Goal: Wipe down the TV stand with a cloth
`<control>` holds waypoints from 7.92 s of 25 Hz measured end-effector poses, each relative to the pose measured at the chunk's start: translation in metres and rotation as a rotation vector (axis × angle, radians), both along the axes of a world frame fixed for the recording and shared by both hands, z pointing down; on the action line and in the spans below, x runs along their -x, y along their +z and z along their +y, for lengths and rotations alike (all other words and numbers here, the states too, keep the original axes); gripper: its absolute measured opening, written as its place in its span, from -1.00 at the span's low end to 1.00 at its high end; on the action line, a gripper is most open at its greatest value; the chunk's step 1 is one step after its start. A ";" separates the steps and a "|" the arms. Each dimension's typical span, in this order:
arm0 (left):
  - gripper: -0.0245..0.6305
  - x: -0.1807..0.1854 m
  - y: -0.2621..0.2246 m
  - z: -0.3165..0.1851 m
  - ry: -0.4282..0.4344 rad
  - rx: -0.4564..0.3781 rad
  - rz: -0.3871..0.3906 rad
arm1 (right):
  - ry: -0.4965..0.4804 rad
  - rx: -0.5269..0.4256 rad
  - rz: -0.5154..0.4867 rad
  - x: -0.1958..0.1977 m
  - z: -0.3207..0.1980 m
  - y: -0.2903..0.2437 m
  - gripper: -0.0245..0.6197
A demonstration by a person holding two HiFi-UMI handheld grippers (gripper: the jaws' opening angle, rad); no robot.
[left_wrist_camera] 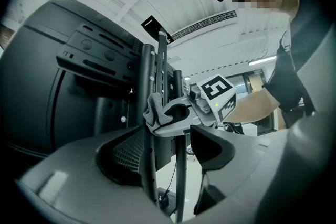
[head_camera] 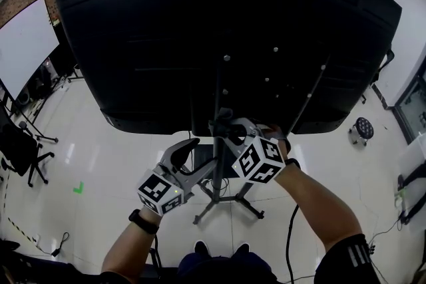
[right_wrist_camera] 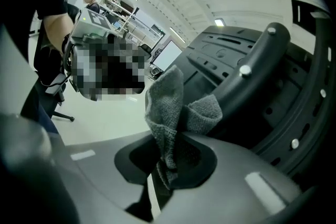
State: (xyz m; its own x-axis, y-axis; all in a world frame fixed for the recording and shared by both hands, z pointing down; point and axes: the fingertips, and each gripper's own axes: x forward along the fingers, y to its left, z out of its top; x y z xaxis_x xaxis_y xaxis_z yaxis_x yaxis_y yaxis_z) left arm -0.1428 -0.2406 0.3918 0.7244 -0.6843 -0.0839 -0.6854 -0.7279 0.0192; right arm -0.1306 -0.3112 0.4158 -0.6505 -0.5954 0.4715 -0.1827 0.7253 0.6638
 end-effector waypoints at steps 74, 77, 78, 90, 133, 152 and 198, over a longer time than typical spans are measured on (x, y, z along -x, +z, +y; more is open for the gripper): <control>0.05 -0.023 0.546 -0.017 0.049 0.752 -0.078 | 0.303 0.801 0.057 -0.027 0.018 0.596 -0.79; 0.05 -0.033 0.529 0.002 0.080 0.745 -0.064 | 0.256 0.775 0.035 -0.034 0.035 0.569 -0.79; 0.05 -0.036 0.521 0.007 0.090 0.738 -0.061 | 0.242 0.764 0.024 -0.037 0.040 0.559 -0.79; 0.05 -0.063 0.371 0.033 0.156 0.523 -0.084 | 0.231 0.663 -0.281 -0.069 0.074 0.377 -0.80; 0.00 -0.199 -0.127 0.028 0.250 -0.243 -0.018 | 0.095 -0.224 -0.547 -0.223 0.034 -0.227 -0.80; 0.00 -0.205 -0.095 -0.012 0.129 -0.177 -0.107 | 0.063 -0.167 -0.422 -0.222 -0.036 -0.224 -0.80; -0.01 -0.204 0.118 -0.053 0.166 0.211 -0.056 | 0.099 0.467 -0.301 -0.205 -0.028 0.105 -0.80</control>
State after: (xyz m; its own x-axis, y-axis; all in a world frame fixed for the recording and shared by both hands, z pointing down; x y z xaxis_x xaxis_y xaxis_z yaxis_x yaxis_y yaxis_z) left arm 0.0608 -0.2933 0.5100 0.8279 -0.5535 0.0908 -0.5609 -0.8146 0.1477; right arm 0.0748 -0.3397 0.5212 -0.7486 -0.4333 0.5018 -0.3965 0.8992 0.1850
